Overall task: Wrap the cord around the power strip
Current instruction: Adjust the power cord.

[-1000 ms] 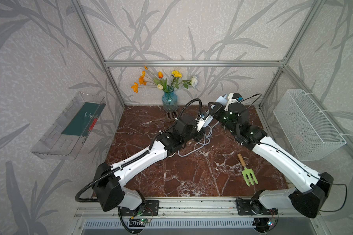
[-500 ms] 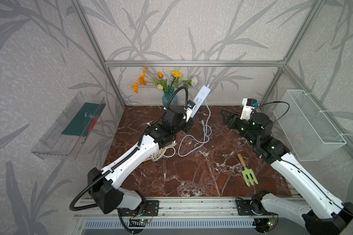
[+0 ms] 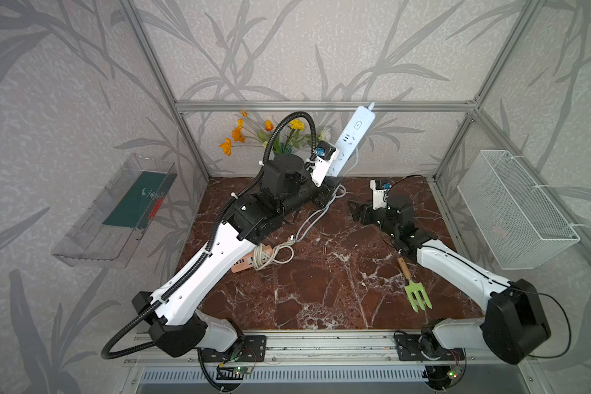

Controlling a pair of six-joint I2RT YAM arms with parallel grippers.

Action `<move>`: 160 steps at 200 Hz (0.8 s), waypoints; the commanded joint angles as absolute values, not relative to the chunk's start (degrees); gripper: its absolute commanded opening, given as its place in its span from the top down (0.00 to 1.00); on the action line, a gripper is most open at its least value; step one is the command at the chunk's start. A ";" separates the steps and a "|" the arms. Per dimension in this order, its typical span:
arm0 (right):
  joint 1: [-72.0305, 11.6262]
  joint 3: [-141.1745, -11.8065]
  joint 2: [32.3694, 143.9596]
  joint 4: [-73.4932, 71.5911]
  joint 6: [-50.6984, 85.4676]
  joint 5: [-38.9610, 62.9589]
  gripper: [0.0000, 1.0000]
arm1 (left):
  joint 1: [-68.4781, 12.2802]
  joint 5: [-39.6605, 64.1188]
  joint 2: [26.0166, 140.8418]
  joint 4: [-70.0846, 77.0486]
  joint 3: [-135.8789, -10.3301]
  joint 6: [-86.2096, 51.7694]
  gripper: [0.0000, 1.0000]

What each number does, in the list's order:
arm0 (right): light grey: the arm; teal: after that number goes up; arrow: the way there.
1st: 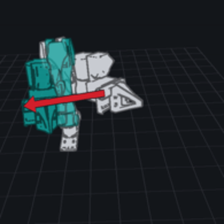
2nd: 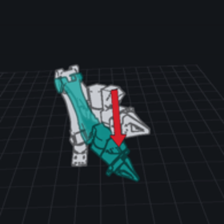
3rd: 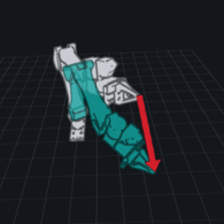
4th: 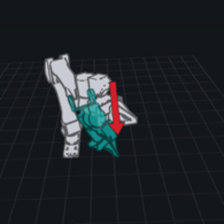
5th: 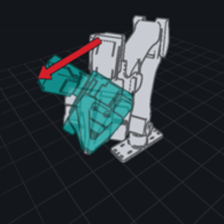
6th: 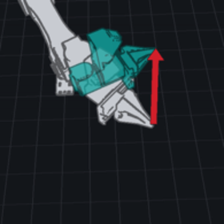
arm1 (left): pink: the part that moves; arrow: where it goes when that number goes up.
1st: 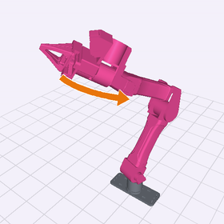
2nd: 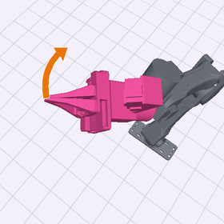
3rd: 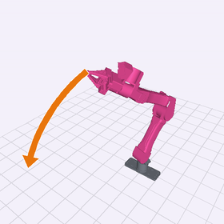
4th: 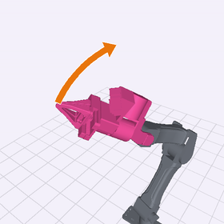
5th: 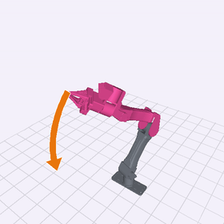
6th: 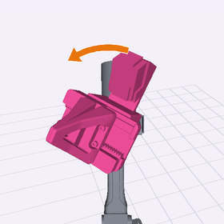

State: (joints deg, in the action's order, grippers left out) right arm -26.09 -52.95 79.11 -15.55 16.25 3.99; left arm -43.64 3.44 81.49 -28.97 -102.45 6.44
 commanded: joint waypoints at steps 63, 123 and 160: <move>-27.06 -61.33 94.53 -23.85 19.12 1.40 0.27 | -46.14 5.66 78.12 -24.23 -111.97 10.88 1.00; -24.17 -50.66 89.69 -17.08 18.38 -6.56 0.31 | -45.64 -4.68 77.48 -20.64 -116.26 18.31 1.00; -24.51 -55.21 91.77 -9.95 15.04 -1.35 0.19 | -44.12 -6.51 77.43 -20.34 -114.88 18.16 1.00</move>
